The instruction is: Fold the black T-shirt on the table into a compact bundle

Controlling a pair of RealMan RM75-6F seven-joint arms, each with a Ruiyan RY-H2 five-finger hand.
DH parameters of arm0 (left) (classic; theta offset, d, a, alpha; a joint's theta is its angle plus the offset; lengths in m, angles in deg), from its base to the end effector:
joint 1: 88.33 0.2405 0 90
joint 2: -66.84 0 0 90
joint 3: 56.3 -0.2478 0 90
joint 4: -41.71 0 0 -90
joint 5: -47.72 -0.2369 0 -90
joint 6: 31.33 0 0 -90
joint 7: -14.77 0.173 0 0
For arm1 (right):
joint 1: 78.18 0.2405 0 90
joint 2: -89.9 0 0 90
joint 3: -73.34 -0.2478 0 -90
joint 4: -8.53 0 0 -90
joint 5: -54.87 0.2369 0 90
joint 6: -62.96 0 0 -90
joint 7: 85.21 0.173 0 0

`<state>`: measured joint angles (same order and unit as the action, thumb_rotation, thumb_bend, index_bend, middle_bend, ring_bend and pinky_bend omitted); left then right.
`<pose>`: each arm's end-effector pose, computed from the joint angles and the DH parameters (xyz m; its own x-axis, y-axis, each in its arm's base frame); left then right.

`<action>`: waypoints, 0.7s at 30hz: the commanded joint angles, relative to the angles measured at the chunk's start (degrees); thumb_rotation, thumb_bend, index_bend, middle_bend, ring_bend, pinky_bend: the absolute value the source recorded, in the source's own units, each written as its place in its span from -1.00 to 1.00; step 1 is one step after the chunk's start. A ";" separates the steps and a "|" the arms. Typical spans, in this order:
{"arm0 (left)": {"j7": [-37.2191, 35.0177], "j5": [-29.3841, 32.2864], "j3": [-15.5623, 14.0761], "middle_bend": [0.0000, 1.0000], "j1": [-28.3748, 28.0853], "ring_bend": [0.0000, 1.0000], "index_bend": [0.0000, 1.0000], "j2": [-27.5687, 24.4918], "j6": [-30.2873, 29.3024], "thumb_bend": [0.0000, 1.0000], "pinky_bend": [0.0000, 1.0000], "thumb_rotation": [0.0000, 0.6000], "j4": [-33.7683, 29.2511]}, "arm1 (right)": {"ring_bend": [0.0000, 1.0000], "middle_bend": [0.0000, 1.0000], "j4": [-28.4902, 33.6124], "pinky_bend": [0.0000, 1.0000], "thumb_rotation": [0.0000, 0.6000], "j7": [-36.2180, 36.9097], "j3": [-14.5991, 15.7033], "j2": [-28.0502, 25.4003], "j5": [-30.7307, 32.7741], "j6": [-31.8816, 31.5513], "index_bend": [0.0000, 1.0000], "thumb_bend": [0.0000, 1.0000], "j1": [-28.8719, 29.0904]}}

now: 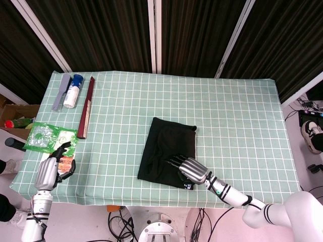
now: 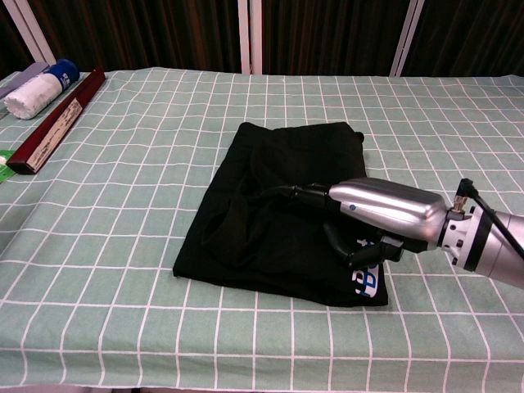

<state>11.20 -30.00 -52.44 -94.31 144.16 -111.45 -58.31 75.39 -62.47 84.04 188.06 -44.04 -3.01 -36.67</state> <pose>-0.2670 0.2132 0.0418 -0.0401 0.0944 0.9947 0.9941 0.1037 0.0302 -0.1572 -0.2715 -0.1216 0.3306 -0.4964 0.8027 -0.7482 -0.6562 -0.0976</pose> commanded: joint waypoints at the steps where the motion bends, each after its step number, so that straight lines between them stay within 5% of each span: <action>1: -0.08 0.05 -0.02 -0.66 0.09 -0.56 -0.74 -0.07 -0.08 -0.11 -0.39 -0.03 0.02 | -0.85 -0.72 -5.42 -0.63 1.00 3.66 0.76 3.92 -1.33 0.30 -0.88 0.80 -1.01; 10: -0.19 0.04 0.22 -0.66 0.37 -0.56 -0.74 -0.63 -0.67 -0.10 -0.39 -0.05 -0.10 | -0.85 -0.71 -6.13 -0.63 1.00 5.76 -2.15 0.21 -3.43 -10.24 -0.88 0.79 -2.87; 21: 0.22 0.25 -0.03 -0.66 0.45 -0.56 -0.74 -0.67 -0.39 -0.10 -0.39 -0.03 -0.34 | -0.85 -0.71 -12.57 -0.63 1.00 10.84 -7.09 1.68 5.06 0.69 -0.88 0.79 -1.15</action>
<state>11.42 -29.75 -52.46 -93.87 143.49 -111.85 -58.65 66.18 -53.08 78.31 187.92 -41.31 -5.77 -38.62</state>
